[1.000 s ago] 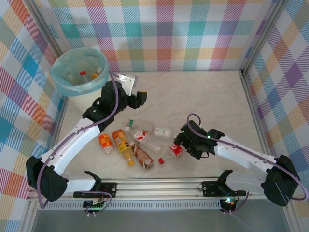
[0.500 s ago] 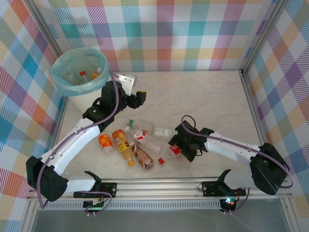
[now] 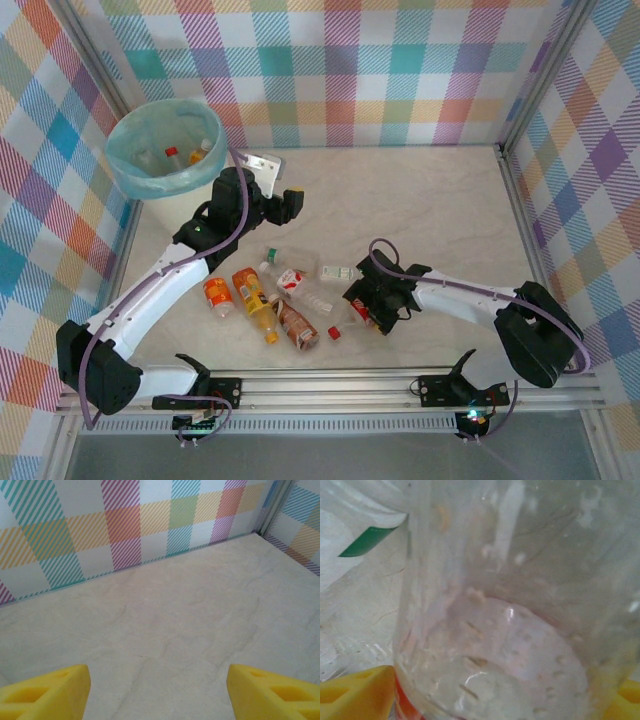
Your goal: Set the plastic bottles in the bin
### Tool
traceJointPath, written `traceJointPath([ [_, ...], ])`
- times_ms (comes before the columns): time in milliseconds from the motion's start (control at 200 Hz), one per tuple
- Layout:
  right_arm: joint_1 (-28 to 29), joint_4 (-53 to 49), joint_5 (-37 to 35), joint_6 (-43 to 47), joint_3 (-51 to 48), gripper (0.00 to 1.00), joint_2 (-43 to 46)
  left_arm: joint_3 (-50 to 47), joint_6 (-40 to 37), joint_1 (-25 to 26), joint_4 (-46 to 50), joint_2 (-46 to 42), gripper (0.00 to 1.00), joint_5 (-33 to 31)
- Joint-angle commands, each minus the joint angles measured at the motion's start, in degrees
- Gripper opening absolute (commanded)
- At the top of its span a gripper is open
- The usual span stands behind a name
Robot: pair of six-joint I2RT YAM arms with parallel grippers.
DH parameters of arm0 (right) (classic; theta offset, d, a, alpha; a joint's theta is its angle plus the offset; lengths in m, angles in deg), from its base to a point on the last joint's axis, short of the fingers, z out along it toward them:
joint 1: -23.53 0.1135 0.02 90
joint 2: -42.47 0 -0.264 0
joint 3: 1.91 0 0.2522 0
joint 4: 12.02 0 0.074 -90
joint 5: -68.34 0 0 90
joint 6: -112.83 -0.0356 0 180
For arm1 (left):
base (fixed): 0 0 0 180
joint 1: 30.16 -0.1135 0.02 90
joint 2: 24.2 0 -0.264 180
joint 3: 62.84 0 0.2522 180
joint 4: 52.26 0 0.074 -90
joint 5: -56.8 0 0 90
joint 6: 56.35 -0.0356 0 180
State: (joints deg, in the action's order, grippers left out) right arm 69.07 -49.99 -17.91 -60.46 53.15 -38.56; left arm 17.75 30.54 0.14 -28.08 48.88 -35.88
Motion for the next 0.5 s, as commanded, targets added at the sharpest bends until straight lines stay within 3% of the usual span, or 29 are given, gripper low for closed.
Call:
traceJointPath([
  [0,-0.5,0.9,2.5,-2.0,-2.2,0.8,-0.2,-0.5,-0.9,0.3,-0.6,0.0,0.72,-0.8],
  [140,-0.5,0.0,1.1,-2.7,-3.6,0.71,2.4,-0.2,-1.0,0.3,-0.6,0.0,0.72,-1.0],
  [495,-0.5,-12.5,-9.4,6.2,-0.7,0.67,14.9,3.5,1.5,0.3,0.7,1.0,0.73,1.2],
])
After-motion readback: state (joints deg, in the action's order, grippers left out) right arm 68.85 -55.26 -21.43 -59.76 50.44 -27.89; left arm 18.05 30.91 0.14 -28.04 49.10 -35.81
